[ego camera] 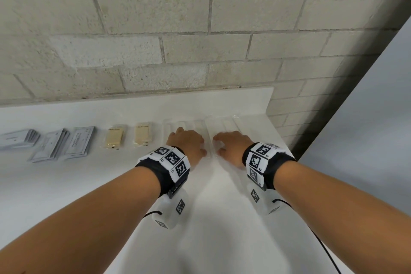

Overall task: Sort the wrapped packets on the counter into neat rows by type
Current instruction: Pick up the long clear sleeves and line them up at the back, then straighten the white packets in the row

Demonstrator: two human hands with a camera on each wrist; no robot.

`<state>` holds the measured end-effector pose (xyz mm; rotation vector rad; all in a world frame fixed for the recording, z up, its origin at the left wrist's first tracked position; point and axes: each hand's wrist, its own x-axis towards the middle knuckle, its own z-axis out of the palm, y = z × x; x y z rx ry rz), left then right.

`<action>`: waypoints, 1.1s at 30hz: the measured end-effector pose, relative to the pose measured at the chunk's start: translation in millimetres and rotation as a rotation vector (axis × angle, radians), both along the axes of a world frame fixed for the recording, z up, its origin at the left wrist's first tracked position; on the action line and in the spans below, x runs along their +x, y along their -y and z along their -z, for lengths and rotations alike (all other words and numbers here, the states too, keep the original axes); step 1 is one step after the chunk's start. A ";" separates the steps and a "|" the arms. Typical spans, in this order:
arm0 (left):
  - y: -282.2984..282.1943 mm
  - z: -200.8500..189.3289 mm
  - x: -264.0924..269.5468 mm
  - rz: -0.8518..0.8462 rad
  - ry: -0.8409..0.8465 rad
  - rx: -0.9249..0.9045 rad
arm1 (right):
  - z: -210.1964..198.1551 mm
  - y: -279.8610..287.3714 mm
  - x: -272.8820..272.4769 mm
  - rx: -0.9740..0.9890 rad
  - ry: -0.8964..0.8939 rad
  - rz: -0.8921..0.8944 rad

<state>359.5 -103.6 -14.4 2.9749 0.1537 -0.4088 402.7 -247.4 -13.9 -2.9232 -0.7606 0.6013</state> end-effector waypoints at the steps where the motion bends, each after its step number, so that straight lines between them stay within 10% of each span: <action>1: -0.3 -0.6 -0.4 0.001 -0.004 0.007 | -0.4 -0.2 -0.2 -0.006 -0.002 0.000; 33: -42.1 -45.3 -64.8 -0.087 0.266 -0.241 | -47.0 -32.5 -63.7 0.311 0.055 -0.052</action>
